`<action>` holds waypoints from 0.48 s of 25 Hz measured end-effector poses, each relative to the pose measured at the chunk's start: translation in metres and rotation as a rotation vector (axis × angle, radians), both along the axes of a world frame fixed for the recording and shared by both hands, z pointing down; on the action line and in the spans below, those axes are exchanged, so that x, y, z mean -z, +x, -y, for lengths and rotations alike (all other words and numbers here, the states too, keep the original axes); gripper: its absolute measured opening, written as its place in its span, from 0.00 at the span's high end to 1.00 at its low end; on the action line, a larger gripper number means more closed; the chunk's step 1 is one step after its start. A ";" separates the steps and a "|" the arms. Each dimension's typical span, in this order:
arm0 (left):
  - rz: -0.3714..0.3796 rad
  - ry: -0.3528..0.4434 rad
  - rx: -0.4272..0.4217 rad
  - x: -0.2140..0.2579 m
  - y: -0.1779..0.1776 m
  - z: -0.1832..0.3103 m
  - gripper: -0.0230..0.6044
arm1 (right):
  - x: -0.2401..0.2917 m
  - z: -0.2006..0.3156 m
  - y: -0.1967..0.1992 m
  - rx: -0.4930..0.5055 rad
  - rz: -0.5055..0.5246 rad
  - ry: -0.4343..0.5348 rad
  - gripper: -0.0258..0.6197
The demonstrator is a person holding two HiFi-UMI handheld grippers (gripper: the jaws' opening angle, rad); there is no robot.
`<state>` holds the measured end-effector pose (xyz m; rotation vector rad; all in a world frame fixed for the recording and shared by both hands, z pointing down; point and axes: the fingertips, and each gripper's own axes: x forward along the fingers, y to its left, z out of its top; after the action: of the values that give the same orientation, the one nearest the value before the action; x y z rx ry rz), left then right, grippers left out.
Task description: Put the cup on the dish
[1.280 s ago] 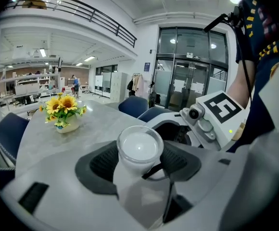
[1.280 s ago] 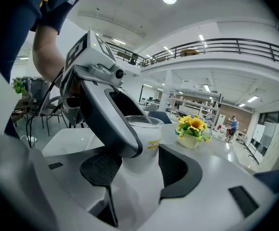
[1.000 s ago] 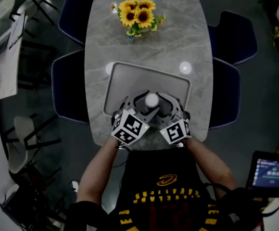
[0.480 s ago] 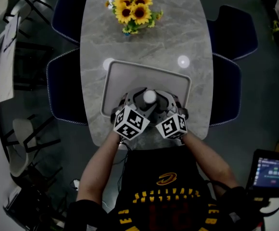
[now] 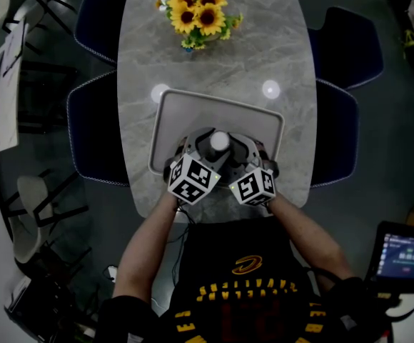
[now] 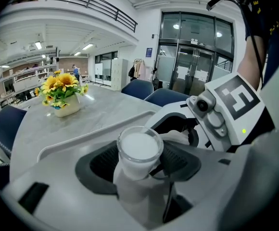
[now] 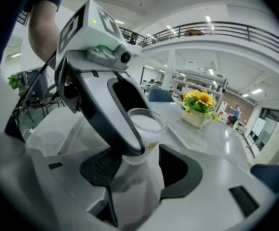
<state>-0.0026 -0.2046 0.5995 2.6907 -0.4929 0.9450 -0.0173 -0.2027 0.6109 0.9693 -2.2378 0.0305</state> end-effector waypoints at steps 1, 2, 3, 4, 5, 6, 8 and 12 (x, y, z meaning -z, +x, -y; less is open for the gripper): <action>-0.002 -0.003 0.005 -0.002 -0.001 0.001 0.54 | -0.001 0.000 0.000 0.003 0.000 -0.005 0.58; -0.005 -0.006 0.011 -0.003 -0.002 0.001 0.54 | -0.001 0.000 -0.001 0.004 0.000 -0.009 0.58; -0.008 -0.006 0.016 -0.004 -0.002 0.002 0.54 | 0.000 0.000 0.000 0.005 0.002 -0.010 0.58; -0.010 -0.003 0.021 -0.004 -0.003 0.003 0.54 | 0.000 0.000 0.000 0.004 0.005 -0.013 0.58; -0.011 0.001 0.024 -0.004 -0.003 0.004 0.54 | 0.001 0.000 0.000 0.002 0.007 -0.015 0.58; -0.011 0.005 0.024 -0.004 -0.004 0.004 0.54 | 0.001 0.000 0.000 -0.001 0.010 -0.017 0.58; -0.007 0.012 0.018 -0.005 -0.004 0.004 0.54 | 0.000 -0.001 0.000 -0.005 0.012 -0.021 0.58; 0.000 0.026 0.013 -0.007 -0.003 0.003 0.54 | -0.002 -0.003 0.003 -0.007 0.014 -0.027 0.58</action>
<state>-0.0056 -0.2080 0.6065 2.7076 -0.5261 0.9413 -0.0147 -0.1998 0.6126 0.9651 -2.2406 0.0710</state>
